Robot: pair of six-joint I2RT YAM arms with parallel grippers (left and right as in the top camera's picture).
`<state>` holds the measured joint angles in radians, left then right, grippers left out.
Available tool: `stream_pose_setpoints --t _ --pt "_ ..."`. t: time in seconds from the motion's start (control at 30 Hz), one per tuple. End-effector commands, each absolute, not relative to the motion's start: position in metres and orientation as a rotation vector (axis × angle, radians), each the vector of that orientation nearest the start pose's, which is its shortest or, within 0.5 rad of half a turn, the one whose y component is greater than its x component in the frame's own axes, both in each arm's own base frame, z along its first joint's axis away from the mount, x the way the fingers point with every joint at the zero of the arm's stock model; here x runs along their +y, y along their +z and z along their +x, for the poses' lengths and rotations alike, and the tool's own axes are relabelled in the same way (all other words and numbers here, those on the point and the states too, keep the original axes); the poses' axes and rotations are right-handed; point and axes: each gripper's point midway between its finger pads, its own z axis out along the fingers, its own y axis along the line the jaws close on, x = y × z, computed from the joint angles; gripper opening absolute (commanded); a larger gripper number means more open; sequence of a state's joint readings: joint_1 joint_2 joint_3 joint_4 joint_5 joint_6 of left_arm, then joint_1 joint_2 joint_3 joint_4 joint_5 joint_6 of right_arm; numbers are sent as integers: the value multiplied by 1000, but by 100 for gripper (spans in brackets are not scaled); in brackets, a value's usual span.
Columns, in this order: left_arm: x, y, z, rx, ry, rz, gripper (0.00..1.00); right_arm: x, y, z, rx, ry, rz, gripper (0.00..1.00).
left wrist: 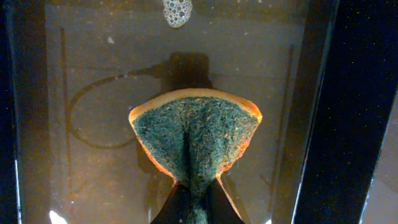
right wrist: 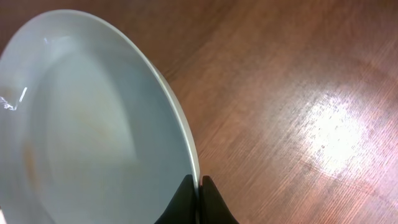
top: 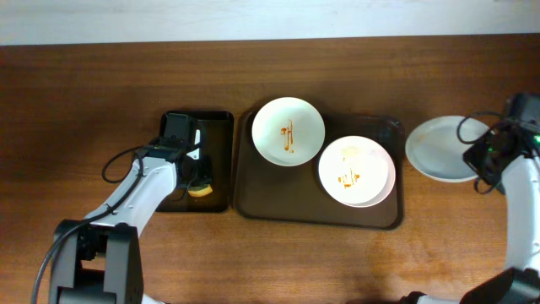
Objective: Clean dirty plates on tray and stack at the side
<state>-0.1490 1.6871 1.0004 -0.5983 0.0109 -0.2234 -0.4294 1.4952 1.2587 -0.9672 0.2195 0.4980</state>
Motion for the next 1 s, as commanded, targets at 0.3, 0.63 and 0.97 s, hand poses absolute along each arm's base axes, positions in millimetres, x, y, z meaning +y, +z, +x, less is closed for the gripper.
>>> stream_pose_setpoints --t 0.3,0.63,0.97 --pt "-53 32 346 2860 -98 -82 0 -147 106 329 2627 302 1050 70" --pt "-53 32 345 2865 -101 -83 0 -4 49 270 3089 567 597 57" --pt "-53 31 345 2865 -101 -83 0 0 -1 283 2962 407 705 11"
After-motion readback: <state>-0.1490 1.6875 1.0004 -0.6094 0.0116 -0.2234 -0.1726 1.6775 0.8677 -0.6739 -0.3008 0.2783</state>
